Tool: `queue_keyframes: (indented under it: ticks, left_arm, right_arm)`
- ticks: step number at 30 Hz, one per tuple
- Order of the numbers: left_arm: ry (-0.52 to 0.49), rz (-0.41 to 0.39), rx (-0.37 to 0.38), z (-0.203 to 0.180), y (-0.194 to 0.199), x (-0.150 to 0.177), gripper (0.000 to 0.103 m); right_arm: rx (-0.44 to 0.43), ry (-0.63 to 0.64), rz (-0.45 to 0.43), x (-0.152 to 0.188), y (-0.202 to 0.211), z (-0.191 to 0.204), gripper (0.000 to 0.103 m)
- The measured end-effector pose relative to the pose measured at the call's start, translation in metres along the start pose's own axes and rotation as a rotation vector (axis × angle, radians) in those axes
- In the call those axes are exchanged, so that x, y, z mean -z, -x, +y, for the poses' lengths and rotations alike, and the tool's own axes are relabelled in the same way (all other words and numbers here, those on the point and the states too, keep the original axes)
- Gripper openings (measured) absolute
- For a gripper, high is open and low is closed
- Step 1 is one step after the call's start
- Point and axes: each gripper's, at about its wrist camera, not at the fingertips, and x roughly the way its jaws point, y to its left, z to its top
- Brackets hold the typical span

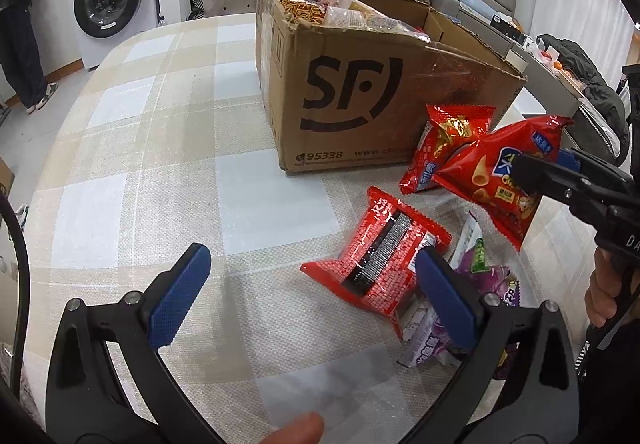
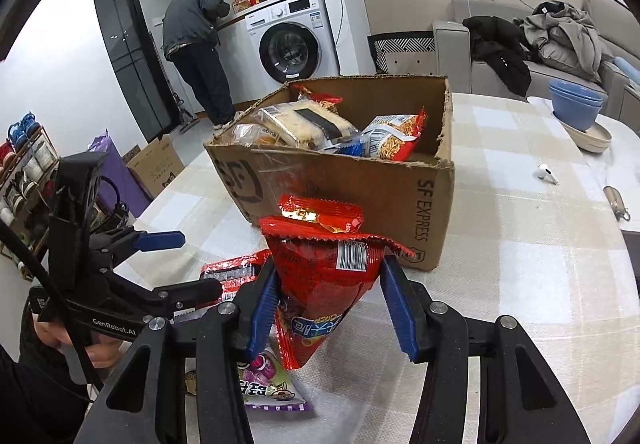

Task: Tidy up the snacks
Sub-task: 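Grasp the red noodle pack with the left gripper while the right lifts the chip bag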

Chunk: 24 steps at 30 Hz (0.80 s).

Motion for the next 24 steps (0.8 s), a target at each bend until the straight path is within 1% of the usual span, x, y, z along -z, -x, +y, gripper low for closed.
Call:
queue_keyframes:
  ticks: [10,15,17,19,21,24]
  left_arm:
    - [-0.014,-0.008,0.004,-0.004,-0.002,0.002,0.102]
    - [0.022,0.002,0.012,0.001,-0.008,0.002,0.102]
    - [0.038,0.005,-0.005,0.003,-0.011,0.002,0.102]
    - [0.045,0.017,0.011,0.004,-0.013,0.002,0.100]
    - [0.041,0.031,0.043,0.003,-0.014,0.001,0.096]
    - [0.010,0.055,0.085,-0.004,-0.018,0.001,0.094]
  right_arm:
    - [0.000,-0.001,-0.001,0.000,0.001,-0.001,0.051]
    - [0.000,0.002,-0.001,0.000,0.002,-0.002,0.051]
    - [0.000,0.000,-0.003,0.000,0.003,-0.003,0.051]
    - [0.000,0.004,-0.005,0.000,0.003,-0.002,0.051]
    - [-0.002,-0.001,-0.003,0.000,0.003,-0.003,0.051]
    - [0.002,0.003,-0.001,0.001,0.003,-0.002,0.051]
